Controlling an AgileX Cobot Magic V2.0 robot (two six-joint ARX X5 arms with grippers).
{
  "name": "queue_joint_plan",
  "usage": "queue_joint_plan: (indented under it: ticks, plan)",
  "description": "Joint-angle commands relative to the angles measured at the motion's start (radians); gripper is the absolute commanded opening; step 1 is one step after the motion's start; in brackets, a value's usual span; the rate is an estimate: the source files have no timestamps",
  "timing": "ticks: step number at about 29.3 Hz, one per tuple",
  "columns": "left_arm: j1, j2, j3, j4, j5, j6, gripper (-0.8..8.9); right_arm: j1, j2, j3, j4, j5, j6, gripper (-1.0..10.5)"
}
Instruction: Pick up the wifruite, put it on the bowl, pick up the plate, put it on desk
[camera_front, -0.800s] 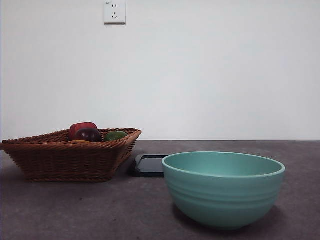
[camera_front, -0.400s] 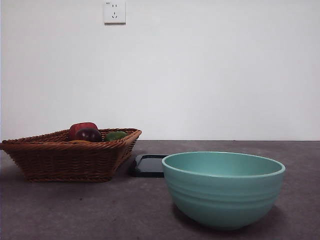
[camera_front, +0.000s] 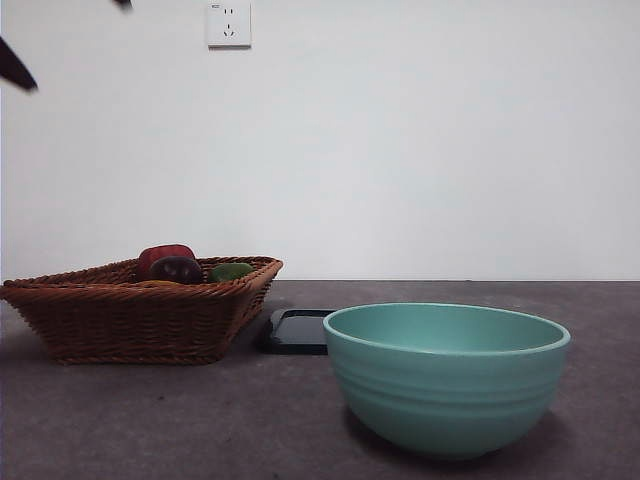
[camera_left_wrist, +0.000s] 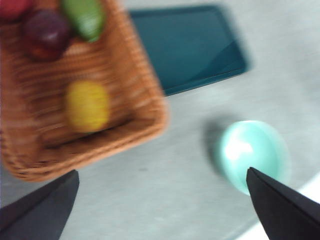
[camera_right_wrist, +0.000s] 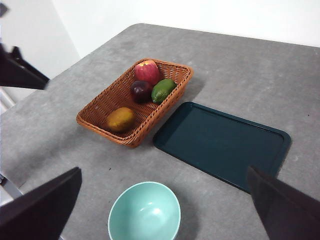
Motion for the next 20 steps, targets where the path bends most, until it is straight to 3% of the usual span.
queue_joint_plan:
  ticks: [1, 8, 15, 20]
  plan:
    - [-0.017, 0.084, 0.040, 0.005, -0.043, 0.027, 6.22, 0.005, 0.002, 0.018, 0.009, -0.001, 0.004, 5.7]
    - [-0.042, 0.285, 0.066, 0.040, -0.119, 0.032, 6.22, 0.005, 0.002, 0.018, 0.009, -0.001, 0.004, 5.7]
    - [-0.057, 0.436, 0.077, 0.126, -0.257, 0.045, 6.22, 0.005, 0.002, 0.018, -0.001, -0.001, 0.003, 5.7]
    - [-0.068, 0.529, 0.077, 0.205, -0.259, 0.070, 6.22, 0.005, 0.002, 0.018, -0.006, -0.001, 0.003, 5.7]
